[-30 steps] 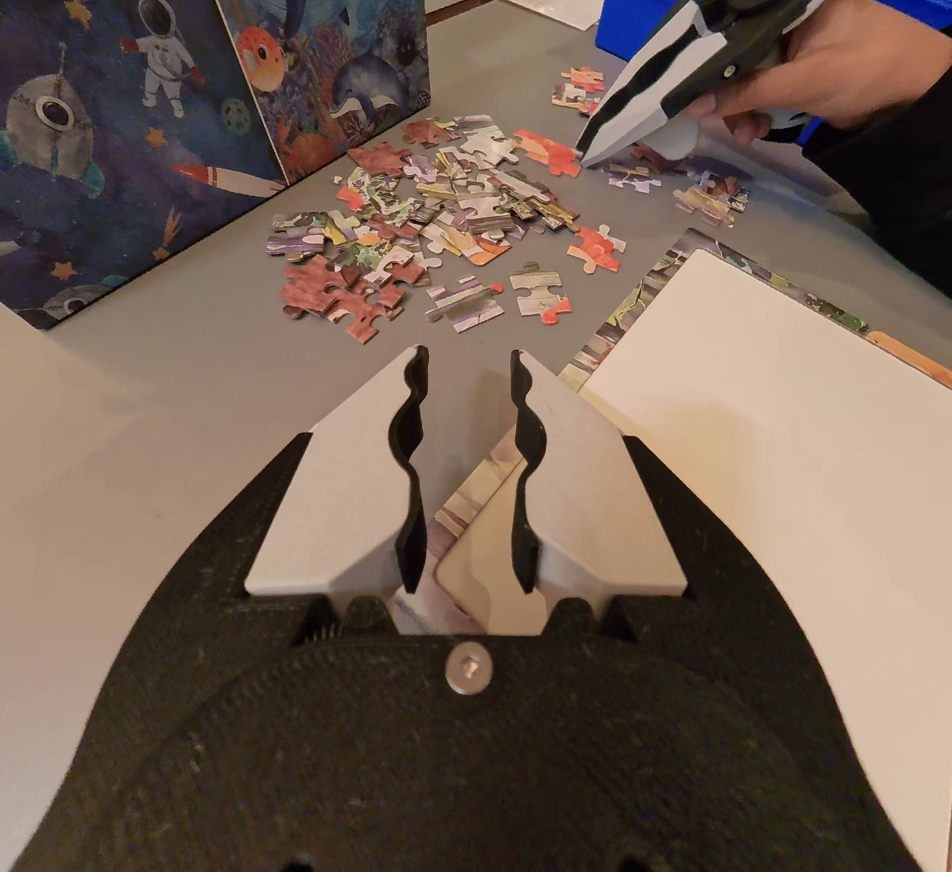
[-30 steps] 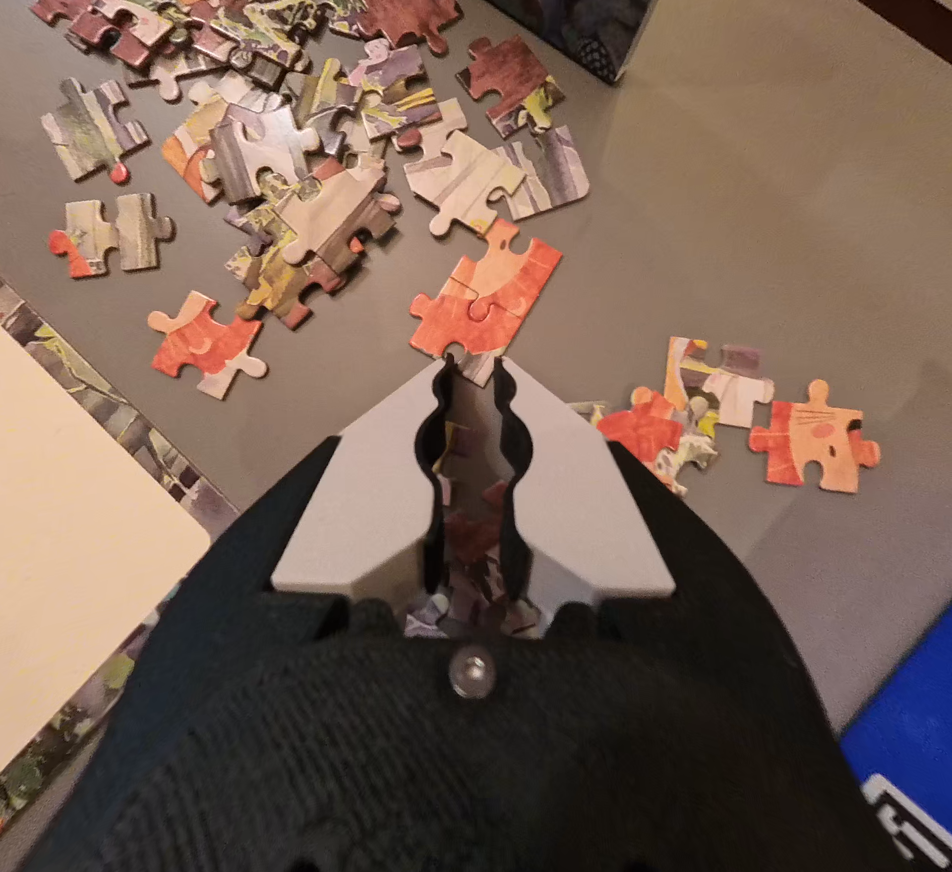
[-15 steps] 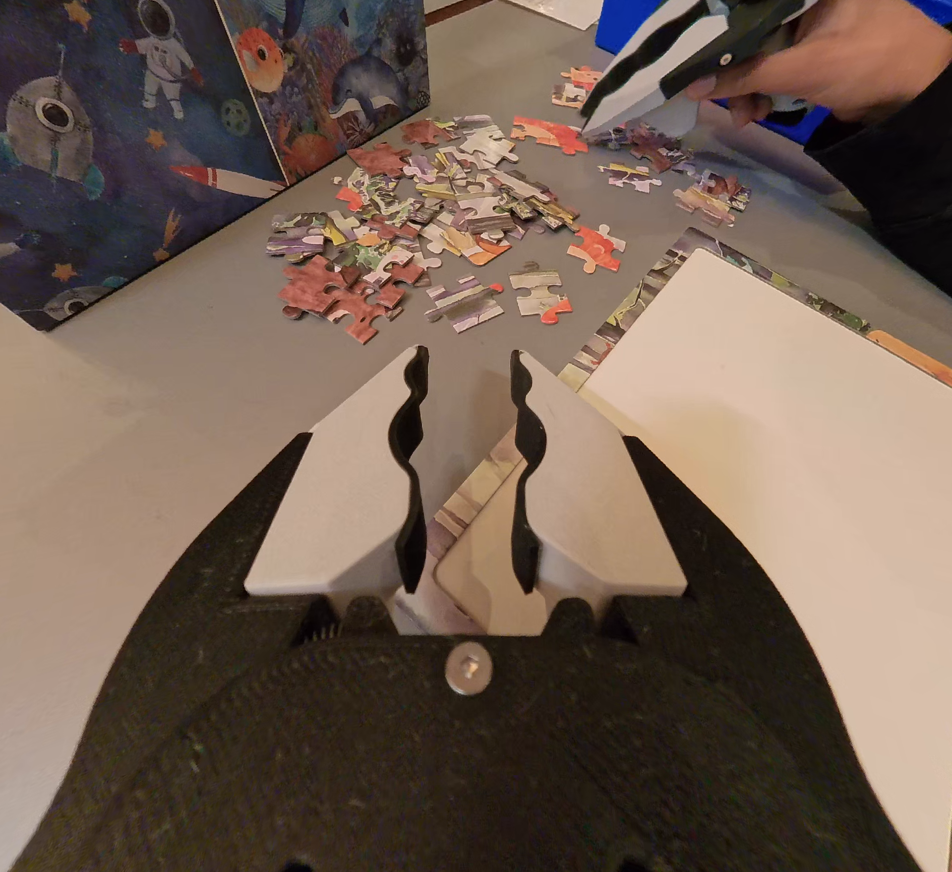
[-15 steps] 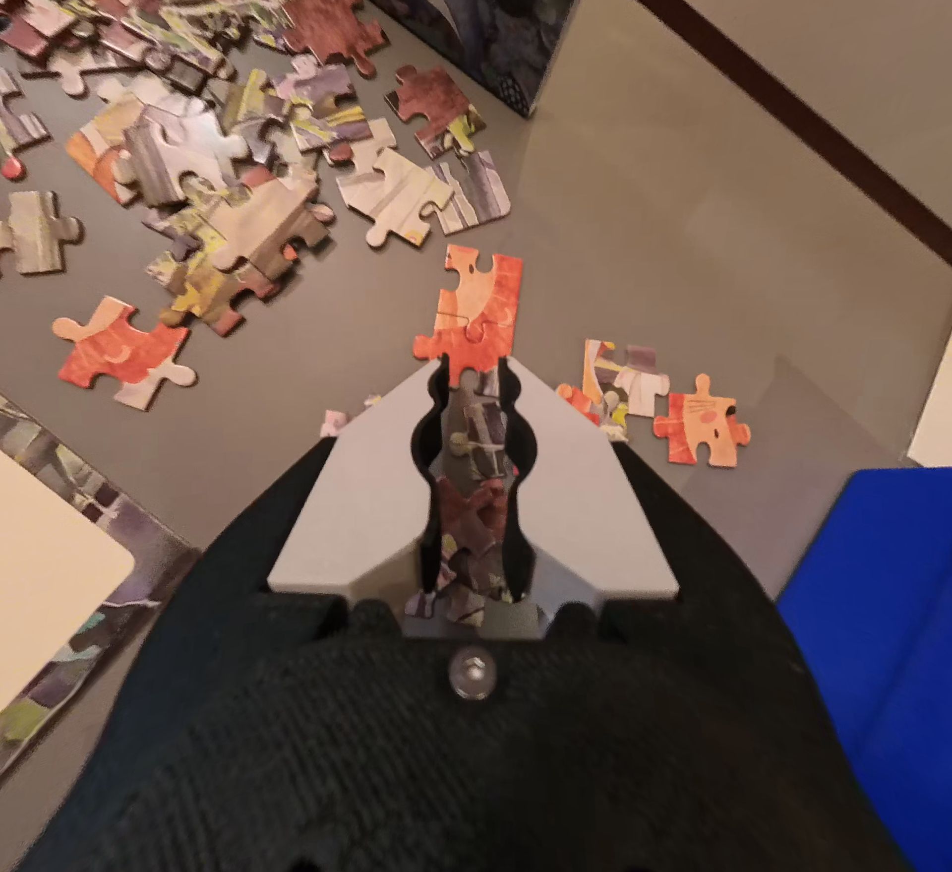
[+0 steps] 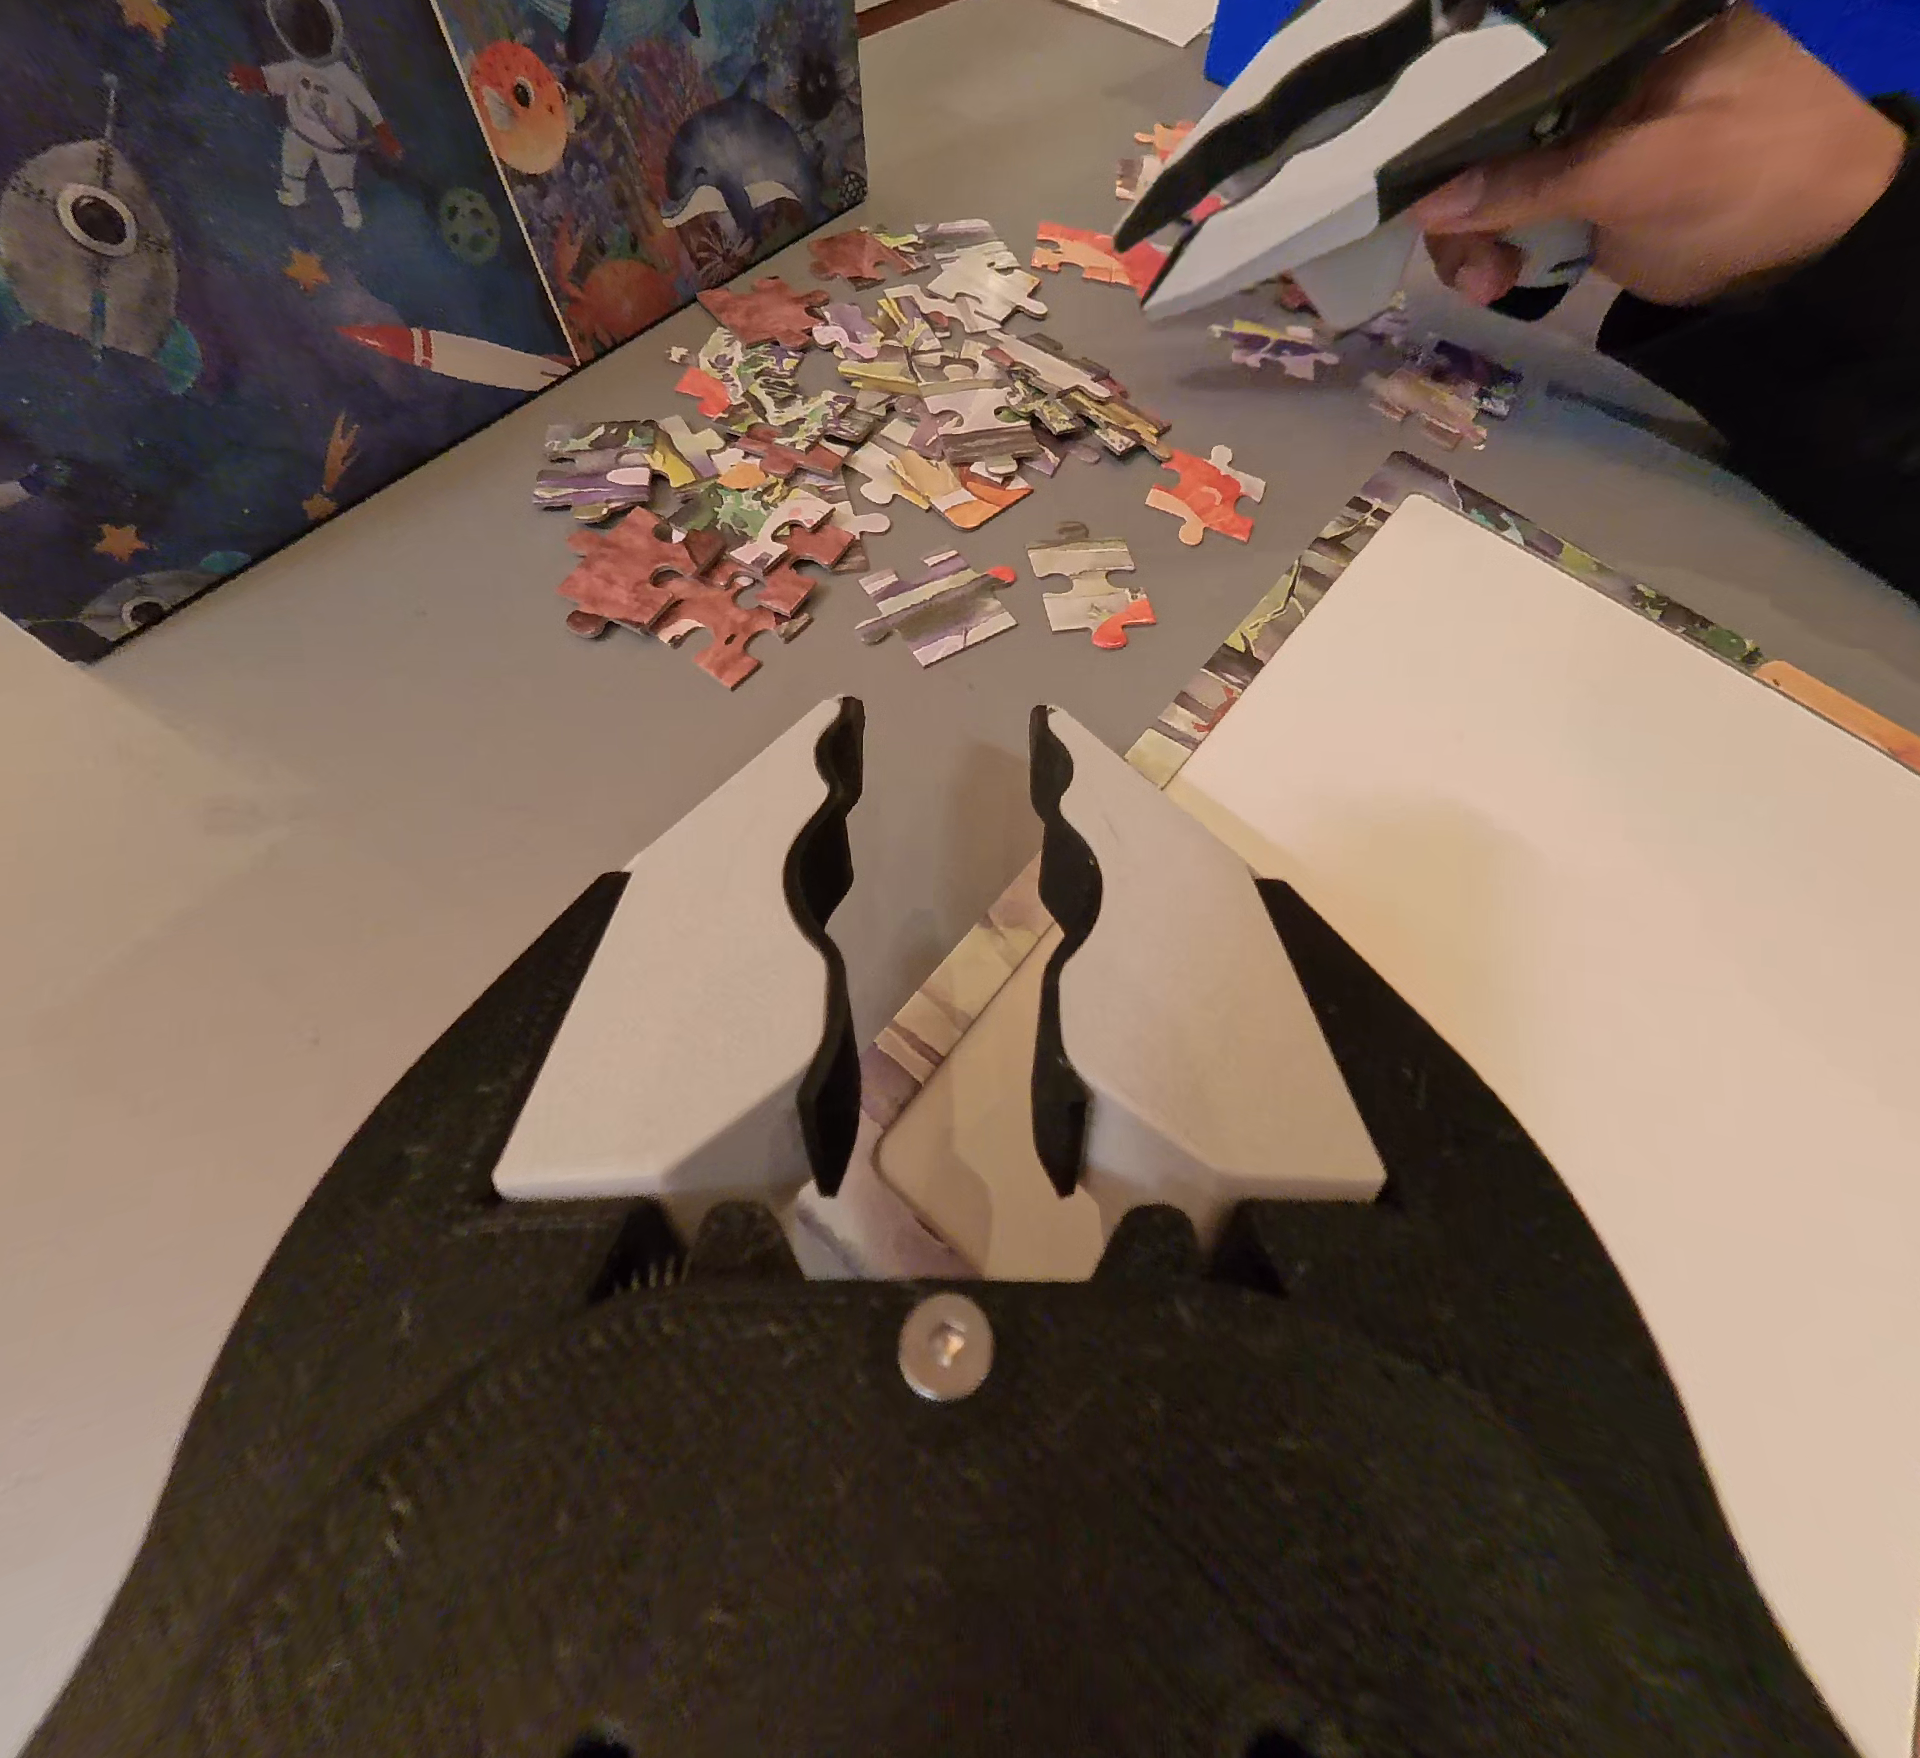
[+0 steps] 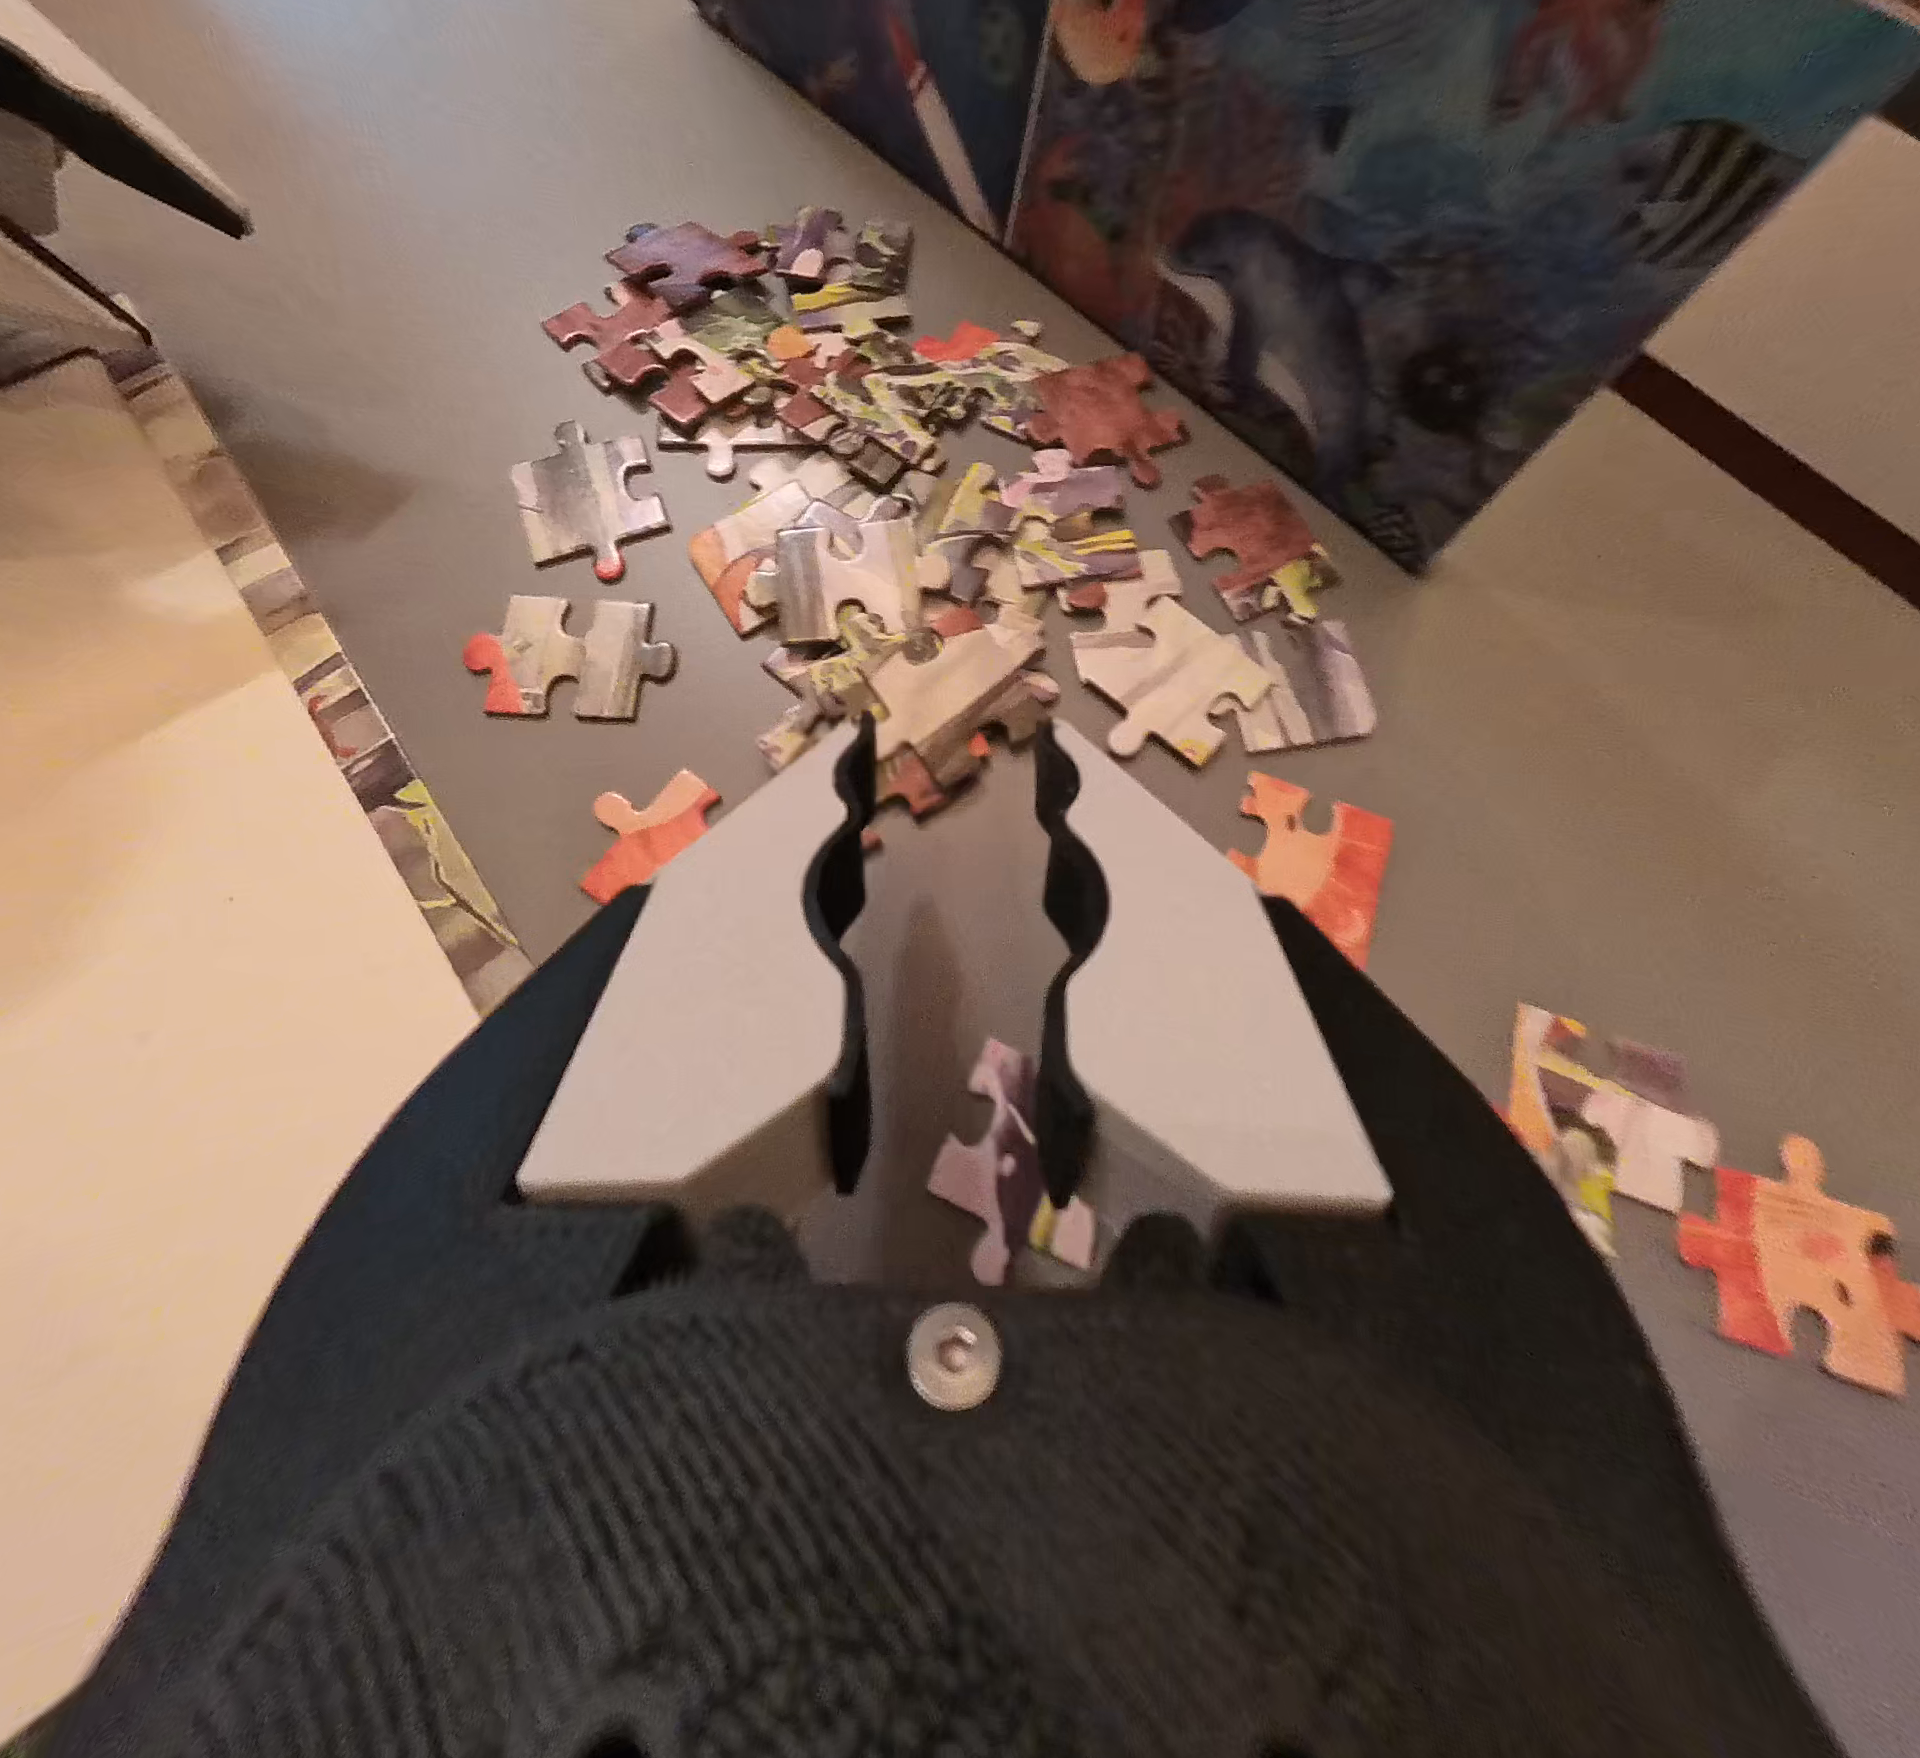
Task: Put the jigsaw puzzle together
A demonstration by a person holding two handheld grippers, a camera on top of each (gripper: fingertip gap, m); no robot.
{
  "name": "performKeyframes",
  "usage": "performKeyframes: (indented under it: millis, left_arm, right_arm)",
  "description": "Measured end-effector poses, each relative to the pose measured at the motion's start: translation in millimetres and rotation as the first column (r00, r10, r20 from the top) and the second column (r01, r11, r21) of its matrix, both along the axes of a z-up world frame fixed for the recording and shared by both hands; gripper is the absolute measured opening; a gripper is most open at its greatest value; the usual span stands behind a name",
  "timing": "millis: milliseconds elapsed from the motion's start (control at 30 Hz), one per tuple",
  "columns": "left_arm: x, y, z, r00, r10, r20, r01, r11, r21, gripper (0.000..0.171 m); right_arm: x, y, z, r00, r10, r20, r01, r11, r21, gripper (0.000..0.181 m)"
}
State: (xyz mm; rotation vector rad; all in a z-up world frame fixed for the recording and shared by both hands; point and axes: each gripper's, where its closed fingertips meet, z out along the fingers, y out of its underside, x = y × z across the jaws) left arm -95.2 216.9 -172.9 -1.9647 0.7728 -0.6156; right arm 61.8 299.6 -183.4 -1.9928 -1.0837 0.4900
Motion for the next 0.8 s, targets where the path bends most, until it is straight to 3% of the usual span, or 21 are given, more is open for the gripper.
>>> performKeyframes:
  millis: [167, 267, 400, 633, 800]
  left_arm:
    - [0.3, 0.3, -1.4, 1.000, -0.001, -0.003, 0.001, 1.000, -0.010, 0.031]
    - [0.3, 0.4, -1.7, 1.000, -0.002, -0.001, 0.002, 1.000, -0.014, 0.031]
    - [0.5, 0.0, -1.6, 1.000, -0.003, -0.006, 0.003, 1.000, -0.008, 0.031]
    - [0.9, -0.3, -1.8, 1.000, -0.004, -0.011, 0.004, 1.000, -0.004, 0.031]
    - [0.5, 0.0, -1.7, 1.000, -0.003, -0.003, 0.003, 1.000, -0.011, 0.031]
  right_arm:
    - [-39.9, -5.2, -4.8, 0.993, 0.048, -0.106, -0.057, 0.995, -0.078, 0.047]
    - [-52.5, -1.3, -18.4, 0.997, 0.074, -0.032, -0.076, 0.994, -0.074, 0.041]
    - [-38.1, 10.0, -28.8, 0.994, 0.035, 0.105, -0.036, 0.999, 0.009, 0.033]
    - [-3.3, 17.3, -18.5, 0.999, -0.052, 0.014, 0.053, 0.997, -0.056, 0.033]
    - [33.3, 29.1, -14.1, 0.987, -0.154, 0.036, 0.156, 0.987, -0.037, 0.033]
